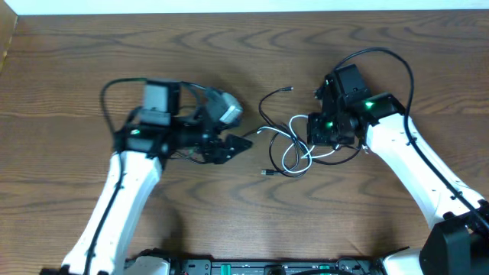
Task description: Untangle cables
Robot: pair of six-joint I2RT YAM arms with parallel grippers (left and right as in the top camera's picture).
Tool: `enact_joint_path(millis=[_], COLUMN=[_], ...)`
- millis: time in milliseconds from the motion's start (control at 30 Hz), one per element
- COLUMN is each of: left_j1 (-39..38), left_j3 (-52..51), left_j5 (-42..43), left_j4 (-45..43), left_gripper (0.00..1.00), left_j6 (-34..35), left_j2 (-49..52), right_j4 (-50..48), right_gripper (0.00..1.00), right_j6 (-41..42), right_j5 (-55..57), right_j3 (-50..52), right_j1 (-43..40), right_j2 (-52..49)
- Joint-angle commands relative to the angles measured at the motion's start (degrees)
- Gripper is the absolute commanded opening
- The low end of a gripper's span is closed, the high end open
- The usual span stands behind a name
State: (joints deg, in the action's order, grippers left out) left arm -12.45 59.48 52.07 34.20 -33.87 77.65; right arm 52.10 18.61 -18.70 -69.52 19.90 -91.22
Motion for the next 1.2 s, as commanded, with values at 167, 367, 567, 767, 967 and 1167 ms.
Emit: enact_joint_path(millis=[167, 367, 567, 767, 967, 1167], left_j1=[-7.9, -9.3, -10.9, -13.0, -13.1, -13.1], left_j3=[-0.2, -0.2, -0.2, -0.2, -0.2, -0.2], left_j5=[-11.4, -11.0, -10.5, -10.8, -10.8, -10.8], left_j4=[-8.0, -15.5, -21.0, -27.1, -30.5, -31.7], left_gripper=[0.69, 0.69, 0.69, 0.69, 0.70, 0.71], left_j6=[-2.6, -2.5, -2.3, -2.4, -2.3, -2.3], left_j2=[11.0, 16.3, 19.6, 23.5, 26.7, 29.9], right_j4=[4.2, 8.7, 10.7, 10.7, 11.5, 11.7], right_gripper=[0.01, 0.01, 0.01, 0.01, 0.01, 0.01], right_j6=[-12.6, -15.9, -16.6, -17.4, -17.5, -18.7], right_j5=[-14.7, -16.4, -17.7, -20.9, -21.0, -23.1], right_j3=[-0.7, -0.7, -0.7, -0.7, -0.7, -0.7], right_j1=[-2.3, -5.0, -5.3, -5.3, -5.4, -5.4], right_j2=[4.5, 8.6, 10.8, 10.8, 10.8, 10.9])
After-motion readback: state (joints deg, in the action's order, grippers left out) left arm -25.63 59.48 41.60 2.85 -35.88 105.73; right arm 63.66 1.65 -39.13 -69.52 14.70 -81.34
